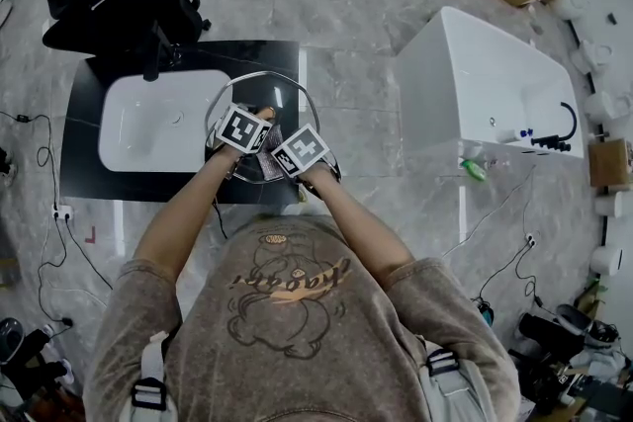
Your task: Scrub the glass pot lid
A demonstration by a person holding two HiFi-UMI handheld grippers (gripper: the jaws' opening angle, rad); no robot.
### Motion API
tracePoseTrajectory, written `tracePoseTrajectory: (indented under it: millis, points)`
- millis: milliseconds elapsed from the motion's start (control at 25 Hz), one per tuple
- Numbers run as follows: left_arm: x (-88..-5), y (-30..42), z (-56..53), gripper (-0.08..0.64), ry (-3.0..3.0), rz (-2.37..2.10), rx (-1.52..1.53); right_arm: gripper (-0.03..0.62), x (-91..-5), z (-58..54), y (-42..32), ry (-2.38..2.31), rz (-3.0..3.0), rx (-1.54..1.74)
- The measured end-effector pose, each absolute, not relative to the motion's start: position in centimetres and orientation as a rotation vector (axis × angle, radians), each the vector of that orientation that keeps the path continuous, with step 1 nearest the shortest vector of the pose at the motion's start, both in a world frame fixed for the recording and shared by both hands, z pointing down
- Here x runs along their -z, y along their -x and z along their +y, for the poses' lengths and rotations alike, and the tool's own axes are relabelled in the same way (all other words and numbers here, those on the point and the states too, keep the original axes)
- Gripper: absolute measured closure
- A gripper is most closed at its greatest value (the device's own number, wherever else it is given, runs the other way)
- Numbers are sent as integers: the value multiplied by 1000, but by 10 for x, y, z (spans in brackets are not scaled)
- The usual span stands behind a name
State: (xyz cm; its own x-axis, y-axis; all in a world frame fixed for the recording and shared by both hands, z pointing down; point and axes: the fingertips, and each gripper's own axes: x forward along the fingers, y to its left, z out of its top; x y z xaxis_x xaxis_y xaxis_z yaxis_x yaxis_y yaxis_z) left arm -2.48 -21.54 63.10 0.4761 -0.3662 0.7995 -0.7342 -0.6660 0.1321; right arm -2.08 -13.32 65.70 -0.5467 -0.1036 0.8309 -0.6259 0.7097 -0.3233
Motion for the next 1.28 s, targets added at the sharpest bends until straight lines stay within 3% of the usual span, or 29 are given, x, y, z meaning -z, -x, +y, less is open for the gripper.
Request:
tracePoseTrajectory:
  millis: [640,920,1280]
  points:
    - [-630,23,-214,362,-2250,-895,-1060,511,-634,-87,69,-484,-2199,-1114]
    - [-631,24,-215,362,-2249,-889,-1057,511,-657,-91,78,-583,-2137,-924]
    - [-630,23,-214,362,-2265,-881,-1061,511,-662,-87,62,-591,-2127,-917]
